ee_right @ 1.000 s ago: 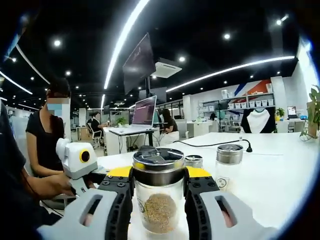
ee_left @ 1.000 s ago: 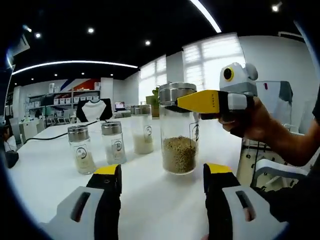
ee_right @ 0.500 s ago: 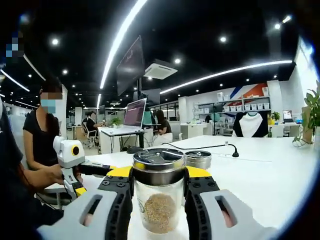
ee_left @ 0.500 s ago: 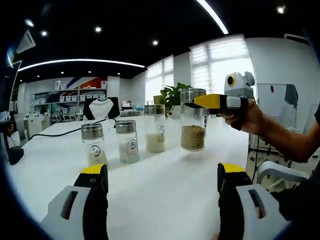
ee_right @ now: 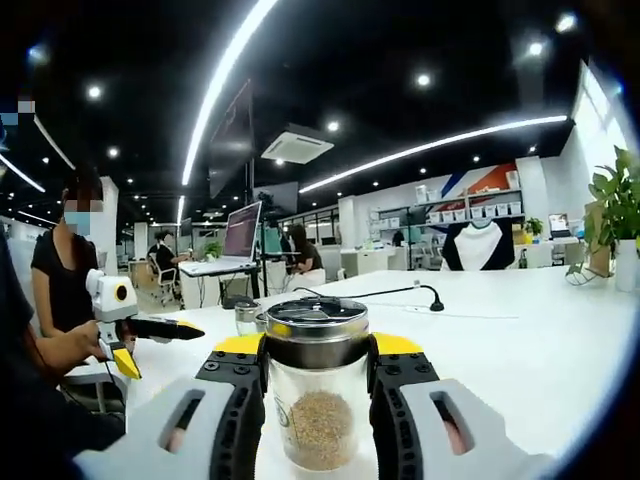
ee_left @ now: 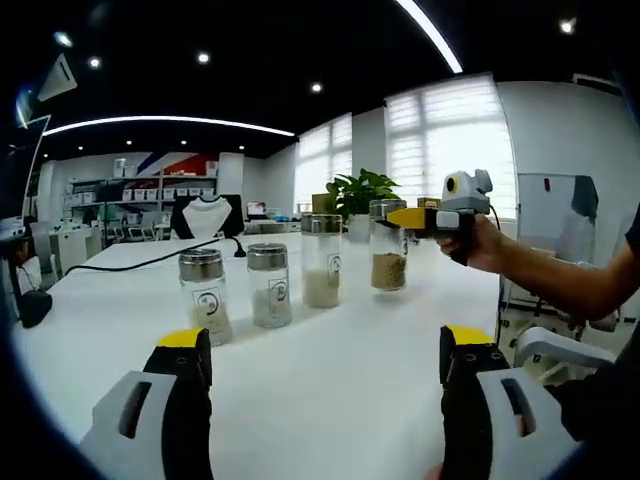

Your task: Rotate the seasoning bottle until the label or dispensing opening points toward the visible target arrow and the bottle remains upright within the marked orientation range

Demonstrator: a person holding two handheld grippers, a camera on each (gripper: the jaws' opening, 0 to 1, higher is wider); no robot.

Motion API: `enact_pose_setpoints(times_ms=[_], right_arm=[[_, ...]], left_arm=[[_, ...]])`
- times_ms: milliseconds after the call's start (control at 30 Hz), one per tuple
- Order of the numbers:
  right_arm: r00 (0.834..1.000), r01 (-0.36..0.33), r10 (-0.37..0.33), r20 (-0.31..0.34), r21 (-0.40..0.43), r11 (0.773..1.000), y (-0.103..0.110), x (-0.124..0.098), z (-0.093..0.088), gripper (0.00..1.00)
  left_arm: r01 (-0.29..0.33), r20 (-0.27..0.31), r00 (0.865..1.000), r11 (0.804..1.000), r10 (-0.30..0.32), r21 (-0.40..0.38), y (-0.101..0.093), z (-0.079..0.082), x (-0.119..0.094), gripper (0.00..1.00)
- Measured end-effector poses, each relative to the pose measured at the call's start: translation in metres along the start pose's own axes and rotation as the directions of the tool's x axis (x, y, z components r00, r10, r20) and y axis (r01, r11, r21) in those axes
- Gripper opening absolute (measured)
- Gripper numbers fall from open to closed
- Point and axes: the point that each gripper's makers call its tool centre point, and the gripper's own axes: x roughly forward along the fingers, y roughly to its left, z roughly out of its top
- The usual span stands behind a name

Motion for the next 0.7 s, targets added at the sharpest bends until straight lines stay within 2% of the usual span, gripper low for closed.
enact_pose_setpoints(times_ms=[233, 567, 700], right_arm=[[1.0, 0.01, -0.01, -0.012, -0.003, 1.0, -0.021, 0.01, -0.005, 0.36], [1.0, 0.009, -0.009, -0.011, -0.003, 1.0, -0.046, 0.018, -0.006, 0.36], [0.999, -0.009, 0.008, -0.052, -0.03, 1.0, -0.047, 0.022, -0.012, 0.36]], left_arm=[[-0.01, -0.023, 1.0, 1.0, 0.01, 0.009, 0.004, -0.003, -0.004, 1.0], [-0.025, -0.021, 0.999, 0.999, 0.025, 0.026, 0.011, 0.001, -0.01, 1.0], [-0.028, -0.023, 0.999, 0.999, 0.029, 0.031, 0.014, 0.001, -0.011, 1.0]])
